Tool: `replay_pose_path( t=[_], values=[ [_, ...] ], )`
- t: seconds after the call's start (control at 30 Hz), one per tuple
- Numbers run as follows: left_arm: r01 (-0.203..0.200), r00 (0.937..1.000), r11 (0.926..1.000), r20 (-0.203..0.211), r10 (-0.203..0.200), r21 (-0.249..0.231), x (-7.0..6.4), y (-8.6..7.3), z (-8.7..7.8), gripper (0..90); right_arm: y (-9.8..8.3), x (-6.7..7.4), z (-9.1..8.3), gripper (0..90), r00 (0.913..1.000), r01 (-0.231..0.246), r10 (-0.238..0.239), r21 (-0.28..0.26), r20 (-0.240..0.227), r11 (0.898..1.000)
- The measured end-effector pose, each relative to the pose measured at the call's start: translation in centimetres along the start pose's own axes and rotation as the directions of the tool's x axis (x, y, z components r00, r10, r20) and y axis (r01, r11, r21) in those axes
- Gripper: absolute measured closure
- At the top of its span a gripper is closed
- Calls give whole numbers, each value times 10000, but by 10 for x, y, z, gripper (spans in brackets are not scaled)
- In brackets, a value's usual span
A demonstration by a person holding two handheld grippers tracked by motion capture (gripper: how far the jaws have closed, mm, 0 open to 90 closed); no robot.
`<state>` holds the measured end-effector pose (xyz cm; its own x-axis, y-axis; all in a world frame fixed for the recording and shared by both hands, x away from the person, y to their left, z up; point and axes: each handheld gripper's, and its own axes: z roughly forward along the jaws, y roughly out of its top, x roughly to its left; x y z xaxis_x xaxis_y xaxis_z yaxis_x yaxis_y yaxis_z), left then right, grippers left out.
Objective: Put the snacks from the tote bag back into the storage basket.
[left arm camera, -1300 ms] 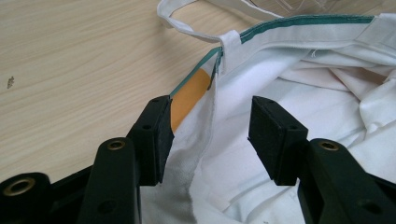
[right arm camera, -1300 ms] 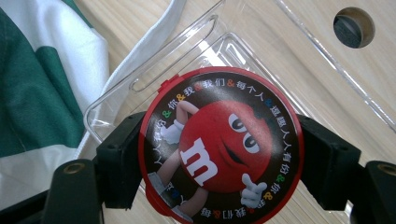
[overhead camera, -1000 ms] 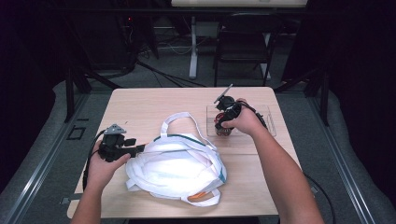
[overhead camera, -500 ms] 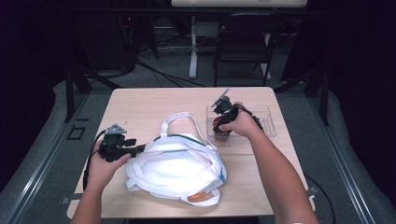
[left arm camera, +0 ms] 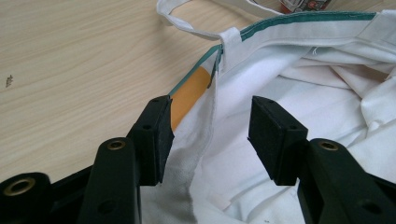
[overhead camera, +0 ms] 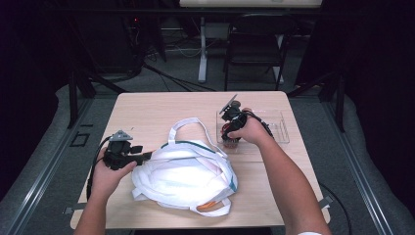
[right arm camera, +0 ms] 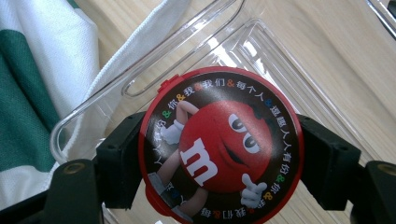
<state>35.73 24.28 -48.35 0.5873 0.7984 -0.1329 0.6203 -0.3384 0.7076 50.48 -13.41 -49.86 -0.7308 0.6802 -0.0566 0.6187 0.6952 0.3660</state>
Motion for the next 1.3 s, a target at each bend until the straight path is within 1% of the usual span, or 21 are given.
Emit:
replay_pose_path(
  t=[0.07, 0.1, 0.13, 0.17, 0.2, 0.3, 0.37, 0.47, 0.7, 0.8, 0.87, 0.9, 0.97, 1.03, 1.17, 1.3],
  values=[
    [1, 10000, 10000, 7, -1, -5, 0, 0, 0, 491, 1, 0, 0, 252, 10000, 87, -87, 103, -20, 9999],
    [22, 10000, 10000, -28, -22, -31, 0, 0, 1, 491, 0, 1, 2, 251, 10000, -85, 85, -106, -10, 9999],
    [21, 10000, 10000, -26, -21, -26, 0, 0, 1, 491, 0, 2, 2, 252, 9999, -103, 103, -164, -14, 9998],
    [23, 10000, 10000, -29, -23, -29, 0, 0, 1, 491, 1, 1, 1, 252, 10000, 83, -83, 44, -29, 10000],
    [18, 10000, 10000, -29, -19, -27, 0, 0, 1, 491, 1, 1, 2, 252, 10000, 10, -10, -36, -52, 10000],
    [11, 10000, 10000, -35, -11, -19, 0, 0, 1, 491, 1, 0, 2, 251, 9998, 145, -143, 157, -106, 9998],
    [10, 10000, 10000, -38, -10, -10, 0, 0, 1, 491, 0, 0, 3, 251, 9999, 43, -42, 44, -138, 10000],
    [13, 10000, 10000, -27, -13, -11, 0, 0, 1, 491, 0, 0, 4, 251, 9998, 115, -113, 125, -191, 9999],
    [-18, 10000, 10000, -42, 18, 30, -1, 0, 1, 491, 0, 0, 6, 251, 9997, 1, -1, -8, -253, 10000],
    [44, 10000, 10000, -58, -44, -35, -1, -1, 2, 491, 0, 0, 7, 251, 9995, -32, 32, 13, -313, 10000],
    [49, 10000, 10000, -68, -49, -35, -1, -1, 2, 491, -1, -1, 7, 250, 9992, -180, 179, -13, -369, 9998],
    [47, 10000, 10000, -70, -47, -34, -1, -1, 2, 491, -1, -2, 7, 250, 9991, -128, 130, 58, -399, 9999],
    [50, 10000, 10000, -45, -50, -47, -1, -1, 2, 491, -1, -3, 7, 250, 9989, -198, 199, 41, -425, 9998],
    [25, 10000, 10000, -29, -24, 42, -1, -1, 2, 491, -1, -3, 7, 250, 9989, -240, 241, 36, -412, 9997],
    [-32, 10000, 10000, -33, 32, 69, -1, -1, 2, 491, -1, -3, 7, 249, 9987, -308, 309, 48, -398, 9995],
    [12, 10000, 10000, -9, -12, 50, -1, -1, 2, 491, -1, -3, 7, 245, 9986, -377, 380, 97, -359, 9992]
  ],
)
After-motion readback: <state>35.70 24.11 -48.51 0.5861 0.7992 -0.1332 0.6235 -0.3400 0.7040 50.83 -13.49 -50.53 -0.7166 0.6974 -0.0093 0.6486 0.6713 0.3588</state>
